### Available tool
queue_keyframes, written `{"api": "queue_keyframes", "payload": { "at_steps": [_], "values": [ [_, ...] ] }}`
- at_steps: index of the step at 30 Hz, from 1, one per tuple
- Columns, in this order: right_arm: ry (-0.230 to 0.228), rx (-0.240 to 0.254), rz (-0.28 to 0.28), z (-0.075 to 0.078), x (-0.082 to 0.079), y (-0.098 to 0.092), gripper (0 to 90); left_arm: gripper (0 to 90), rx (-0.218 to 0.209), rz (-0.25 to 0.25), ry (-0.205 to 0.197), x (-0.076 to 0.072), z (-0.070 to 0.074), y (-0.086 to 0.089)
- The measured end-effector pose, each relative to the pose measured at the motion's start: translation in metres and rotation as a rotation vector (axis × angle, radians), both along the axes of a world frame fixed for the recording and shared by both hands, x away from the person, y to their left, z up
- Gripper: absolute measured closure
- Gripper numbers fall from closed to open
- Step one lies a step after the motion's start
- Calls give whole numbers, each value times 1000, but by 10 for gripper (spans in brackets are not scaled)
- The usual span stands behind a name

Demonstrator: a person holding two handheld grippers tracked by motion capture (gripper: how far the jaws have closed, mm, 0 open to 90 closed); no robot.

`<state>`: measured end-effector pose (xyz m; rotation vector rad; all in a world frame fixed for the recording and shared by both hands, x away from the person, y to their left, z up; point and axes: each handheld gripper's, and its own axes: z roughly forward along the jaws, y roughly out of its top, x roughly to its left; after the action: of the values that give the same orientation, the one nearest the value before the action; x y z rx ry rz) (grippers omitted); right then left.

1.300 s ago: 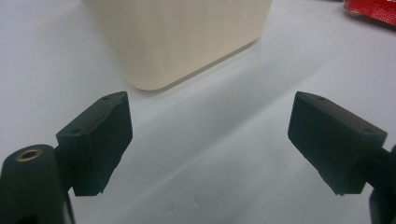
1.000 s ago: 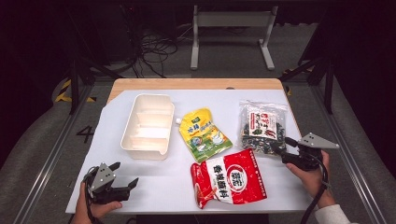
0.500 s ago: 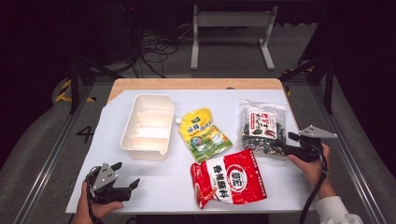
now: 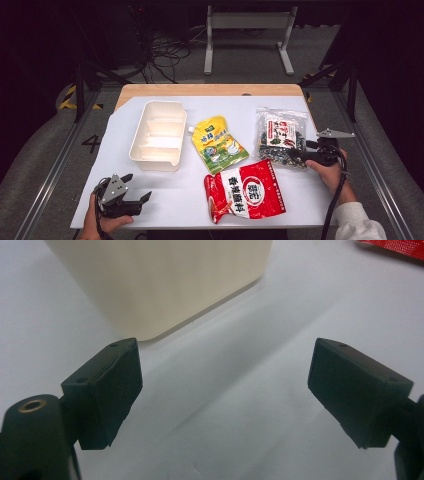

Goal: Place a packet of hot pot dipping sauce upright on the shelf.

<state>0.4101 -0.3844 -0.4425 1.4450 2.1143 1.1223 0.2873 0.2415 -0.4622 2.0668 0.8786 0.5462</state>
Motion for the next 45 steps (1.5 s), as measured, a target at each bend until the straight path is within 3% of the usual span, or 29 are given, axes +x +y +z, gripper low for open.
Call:
{"api": "queue_keyframes", "payload": {
  "at_steps": [2, 5, 8, 12, 17, 29, 37, 39, 45],
  "values": [
    [39, 47, -7, -4, 4, -3, 158, 149, 3, -6, -1, 0, 0, -1],
    [94, 110, 1, -7, 7, -8, 206, 148, 10, -9, 0, 1, 0, -2],
    [104, 127, 6, -7, 7, -9, 240, 147, 6, -13, -2, 1, 0, -2],
    [121, 168, 32, -8, 5, -9, 374, 147, 11, -17, 5, 2, 0, -4],
    [138, 195, 56, -8, 2, -10, 473, 147, 16, -26, -1, 3, 0, -6],
    [109, 196, 58, -9, -3, -9, 522, 149, 18, -29, 2, 4, 0, -9],
    [101, 193, 32, -9, -4, -9, 447, 152, 20, -34, 13, 5, -1, -10],
    [85, 156, 11, -8, -5, -7, 371, 153, 12, -59, 22, 4, -1, -14],
    [39, 68, -7, -3, -9, -3, 325, 154, 25, -109, 27, 5, -1, -27]
  ]
}}
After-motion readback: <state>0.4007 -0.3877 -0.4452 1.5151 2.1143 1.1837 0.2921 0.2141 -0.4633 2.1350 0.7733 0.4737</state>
